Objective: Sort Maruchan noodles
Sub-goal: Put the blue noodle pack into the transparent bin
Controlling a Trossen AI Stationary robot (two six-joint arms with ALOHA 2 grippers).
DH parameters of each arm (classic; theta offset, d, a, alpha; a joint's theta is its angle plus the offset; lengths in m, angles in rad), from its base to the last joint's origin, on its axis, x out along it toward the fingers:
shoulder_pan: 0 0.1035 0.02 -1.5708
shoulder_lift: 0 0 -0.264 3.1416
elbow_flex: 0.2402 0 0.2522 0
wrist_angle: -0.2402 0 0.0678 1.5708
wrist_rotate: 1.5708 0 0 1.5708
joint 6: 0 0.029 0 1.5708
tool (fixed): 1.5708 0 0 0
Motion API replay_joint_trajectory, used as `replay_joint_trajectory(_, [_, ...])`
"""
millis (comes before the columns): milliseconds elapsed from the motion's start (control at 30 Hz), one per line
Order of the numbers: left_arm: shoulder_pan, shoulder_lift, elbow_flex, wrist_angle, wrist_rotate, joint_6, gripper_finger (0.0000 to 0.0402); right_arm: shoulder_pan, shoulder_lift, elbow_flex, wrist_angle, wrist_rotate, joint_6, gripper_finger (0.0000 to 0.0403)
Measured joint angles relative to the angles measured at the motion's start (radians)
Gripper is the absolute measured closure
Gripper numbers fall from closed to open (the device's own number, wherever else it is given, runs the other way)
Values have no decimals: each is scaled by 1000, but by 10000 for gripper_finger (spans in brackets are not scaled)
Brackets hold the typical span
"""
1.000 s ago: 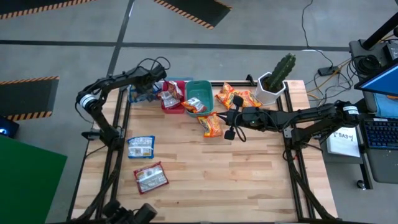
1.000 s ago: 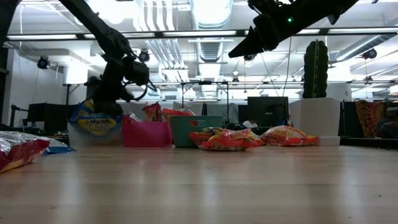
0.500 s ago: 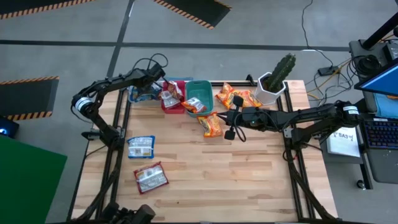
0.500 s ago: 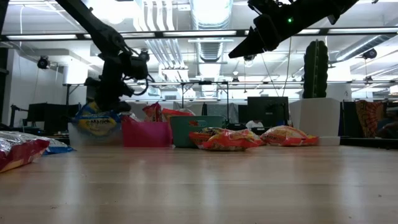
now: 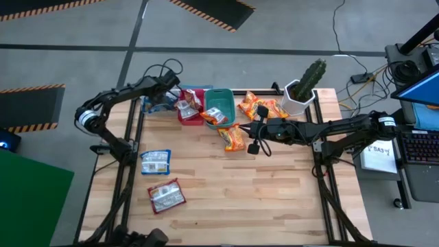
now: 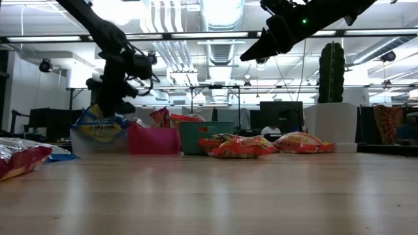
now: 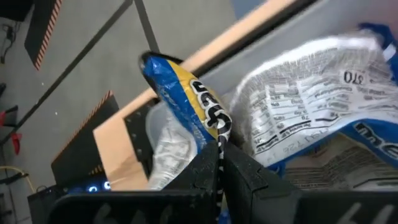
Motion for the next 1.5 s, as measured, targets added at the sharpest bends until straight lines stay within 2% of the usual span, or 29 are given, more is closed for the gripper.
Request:
replay_joint_trajectory(167, [1,-67,19,-44,-8,18,402,0,0,0,0,0,1,394])
replay_joint_trajectory(267, [1,-88,19,-78,-55,-1,402,0,0,0,0,0,6,394])
replay_joint_trajectory(500, [3,-95,19,-143,-83,-62,402,0,0,0,0,0,8,394])
replay_joint_trajectory(667, [12,-94,-6,-140,-156,-98,402,0,0,0,0,0,8,394])
replay_joint_trajectory(733, [13,-94,-14,-135,-151,-109,402,0,0,0,0,0,9,394])
replay_joint_trajectory(933, [12,-94,-91,-32,-53,-124,401,0,0,0,0,0,9,394])
replay_joint_trajectory(1100, [2,-93,-146,19,-45,-124,401,0,0,0,0,-5,11,394])
replay_joint_trajectory(1267, [-2,-95,-147,32,-2,-112,401,0,0,0,0,-5,9,394])
replay_joint_trajectory(1433, [-14,-159,-129,32,3,-81,401,0,0,0,-2,-9,57,394])
replay_joint_trajectory(1500, [-34,-208,-131,28,6,-77,401,3,0,-11,1,-58,100,394])
